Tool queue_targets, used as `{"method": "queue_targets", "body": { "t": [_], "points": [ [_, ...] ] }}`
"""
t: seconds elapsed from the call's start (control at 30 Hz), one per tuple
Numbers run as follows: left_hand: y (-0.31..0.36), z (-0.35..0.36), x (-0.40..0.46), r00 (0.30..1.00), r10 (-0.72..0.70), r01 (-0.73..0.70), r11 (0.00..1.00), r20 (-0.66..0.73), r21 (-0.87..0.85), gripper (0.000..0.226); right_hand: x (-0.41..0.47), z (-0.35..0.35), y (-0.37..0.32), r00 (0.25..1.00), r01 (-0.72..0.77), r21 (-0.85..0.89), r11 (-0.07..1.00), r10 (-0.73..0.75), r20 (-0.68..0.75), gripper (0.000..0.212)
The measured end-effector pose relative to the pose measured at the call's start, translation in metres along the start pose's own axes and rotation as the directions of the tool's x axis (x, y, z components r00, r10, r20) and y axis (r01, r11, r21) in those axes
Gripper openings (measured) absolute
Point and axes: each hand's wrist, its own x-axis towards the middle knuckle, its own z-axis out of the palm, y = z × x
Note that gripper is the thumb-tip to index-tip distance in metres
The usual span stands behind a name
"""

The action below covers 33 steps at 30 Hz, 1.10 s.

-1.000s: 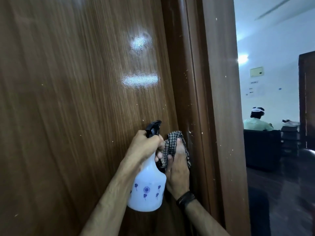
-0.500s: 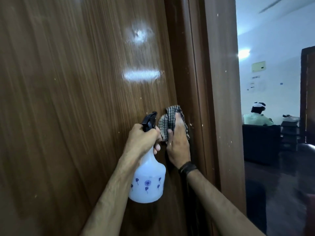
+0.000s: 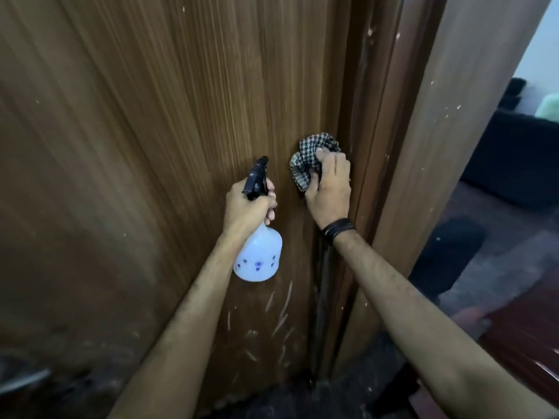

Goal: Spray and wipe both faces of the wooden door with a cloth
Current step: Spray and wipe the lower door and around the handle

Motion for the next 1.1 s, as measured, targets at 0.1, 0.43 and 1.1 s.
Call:
{"method": "queue_targets", "body": {
  "t": [0.1, 0.43, 1.1],
  "points": [
    [-0.046, 0.011, -0.029, 0.994, -0.089, 0.090, 0.996, -0.061, 0.009, 0.024, -0.054, 0.006, 0.019, 0.986, -0.023, 0.001, 1.000, 0.022, 0.162, 0.040],
    [-0.121, 0.028, -0.093, 0.952, -0.222, 0.235, 0.971, -0.212, 0.037, 0.023, -0.096, 0.011, 0.034, 0.966, -0.153, 0.179, 0.972, 0.108, 0.237, 0.031],
    [-0.330, 0.069, -0.119, 0.938, -0.341, 0.341, 0.940, -0.057, -0.017, 0.017, -0.235, 0.072, 0.103, 0.981, 0.128, 0.006, 0.992, -0.127, 0.147, 0.037]
  ]
}}
